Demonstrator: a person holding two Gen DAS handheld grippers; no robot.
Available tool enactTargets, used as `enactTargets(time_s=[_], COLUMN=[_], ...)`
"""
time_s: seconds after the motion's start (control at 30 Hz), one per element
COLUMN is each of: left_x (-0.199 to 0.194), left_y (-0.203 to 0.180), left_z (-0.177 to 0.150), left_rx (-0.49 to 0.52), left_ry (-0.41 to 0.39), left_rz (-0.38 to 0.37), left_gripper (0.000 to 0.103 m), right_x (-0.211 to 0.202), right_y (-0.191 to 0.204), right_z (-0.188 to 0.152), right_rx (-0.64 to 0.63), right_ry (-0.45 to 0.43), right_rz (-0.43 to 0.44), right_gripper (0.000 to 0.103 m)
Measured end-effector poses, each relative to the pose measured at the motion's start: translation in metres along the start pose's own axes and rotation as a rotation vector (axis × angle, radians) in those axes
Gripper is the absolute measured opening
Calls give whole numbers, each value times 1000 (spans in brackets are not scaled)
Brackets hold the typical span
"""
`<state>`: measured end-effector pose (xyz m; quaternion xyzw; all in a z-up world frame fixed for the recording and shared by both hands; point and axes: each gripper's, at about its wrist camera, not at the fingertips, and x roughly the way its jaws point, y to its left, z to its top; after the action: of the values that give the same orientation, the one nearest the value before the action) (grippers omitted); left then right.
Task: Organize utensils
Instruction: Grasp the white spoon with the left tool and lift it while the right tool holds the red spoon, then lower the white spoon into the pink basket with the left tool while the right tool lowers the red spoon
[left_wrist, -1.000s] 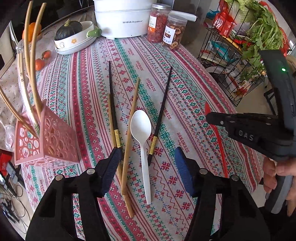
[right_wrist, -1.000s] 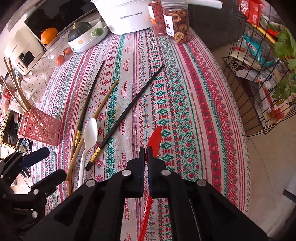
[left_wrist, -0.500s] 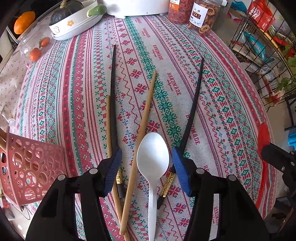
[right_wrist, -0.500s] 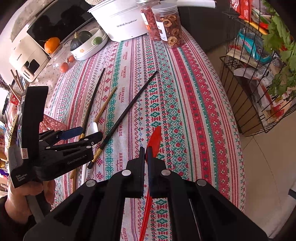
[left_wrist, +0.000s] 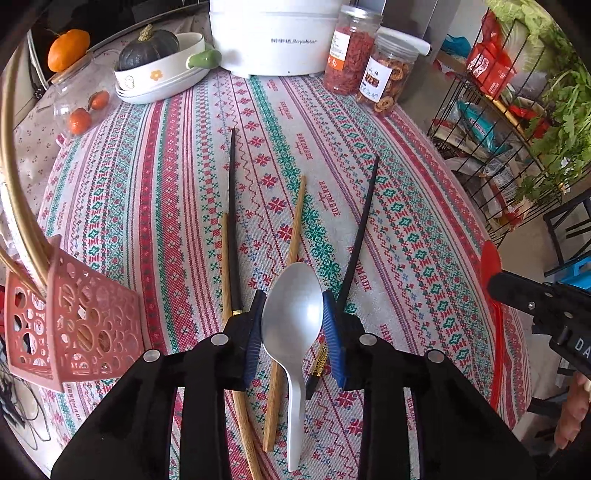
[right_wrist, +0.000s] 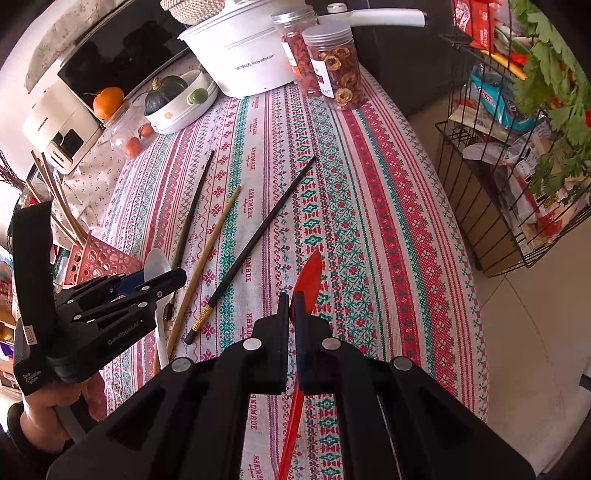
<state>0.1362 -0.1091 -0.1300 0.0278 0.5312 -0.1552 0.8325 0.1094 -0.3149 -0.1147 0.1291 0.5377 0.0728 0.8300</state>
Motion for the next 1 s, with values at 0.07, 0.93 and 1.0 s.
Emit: enactTargets(time_s=[0.07, 0.93, 1.0], left_x=[-21, -183, -172], left_y=[3, 92, 102], left_z=[-2, -34, -32], left_rx=[4, -33, -65], left_ry=[-67, -960, -947], left_rz=[-19, 136, 142], left_gripper=[29, 29, 29], right_x=[-8, -45, -41], right_y=[3, 76, 79], right_z=[0, -4, -3], right_rx=[-3, -105, -114], right_ry=[-28, -205, -197], right_rz=[6, 17, 18], right_gripper=[3, 3, 3])
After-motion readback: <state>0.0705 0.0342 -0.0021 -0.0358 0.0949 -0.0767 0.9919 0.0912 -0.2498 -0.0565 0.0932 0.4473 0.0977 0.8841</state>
